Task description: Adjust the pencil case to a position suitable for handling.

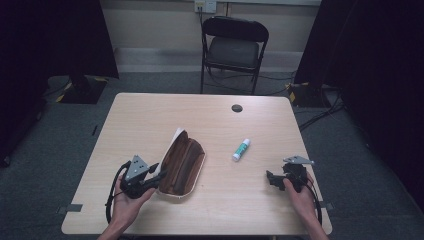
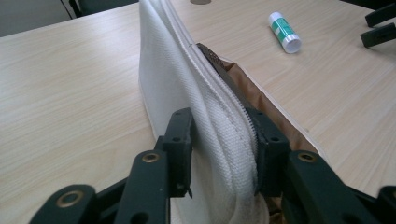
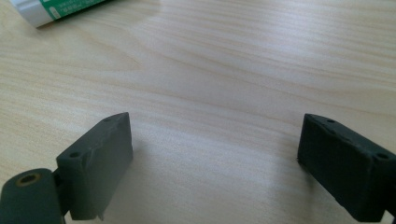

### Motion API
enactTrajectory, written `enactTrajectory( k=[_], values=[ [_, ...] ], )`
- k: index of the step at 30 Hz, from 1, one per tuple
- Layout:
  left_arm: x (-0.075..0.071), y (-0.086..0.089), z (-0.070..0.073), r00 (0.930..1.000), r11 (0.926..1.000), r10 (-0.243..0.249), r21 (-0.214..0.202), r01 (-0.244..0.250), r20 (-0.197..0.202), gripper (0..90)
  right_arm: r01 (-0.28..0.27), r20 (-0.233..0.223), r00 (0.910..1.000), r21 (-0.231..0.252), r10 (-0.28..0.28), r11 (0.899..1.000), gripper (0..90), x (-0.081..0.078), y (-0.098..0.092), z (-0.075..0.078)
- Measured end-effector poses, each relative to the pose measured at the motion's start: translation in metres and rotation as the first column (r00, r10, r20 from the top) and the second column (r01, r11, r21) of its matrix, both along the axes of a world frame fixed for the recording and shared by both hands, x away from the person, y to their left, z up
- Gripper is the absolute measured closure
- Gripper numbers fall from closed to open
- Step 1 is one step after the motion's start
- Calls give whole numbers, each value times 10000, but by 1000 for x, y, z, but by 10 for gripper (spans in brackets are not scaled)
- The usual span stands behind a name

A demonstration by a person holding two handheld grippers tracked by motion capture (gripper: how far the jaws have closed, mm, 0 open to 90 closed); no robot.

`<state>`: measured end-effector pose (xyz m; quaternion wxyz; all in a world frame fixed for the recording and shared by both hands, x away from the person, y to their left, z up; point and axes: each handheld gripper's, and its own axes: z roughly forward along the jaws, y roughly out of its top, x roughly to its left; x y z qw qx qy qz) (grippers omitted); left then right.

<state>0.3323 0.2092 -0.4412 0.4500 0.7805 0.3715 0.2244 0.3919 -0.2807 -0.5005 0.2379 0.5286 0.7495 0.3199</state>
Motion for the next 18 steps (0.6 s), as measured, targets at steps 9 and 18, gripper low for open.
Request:
enactTrajectory(
  k=[9,18],
  values=[
    [1,6,0,9986,9967,-517,-633,506,-147,768,2,-1,10000,-2,-2,10000,93,0,0,0],
    [-1,-1,0,9827,9808,-1853,-615,1849,8,783,3,2,10000,-2,-3,10000,93,0,0,0]
  ],
)
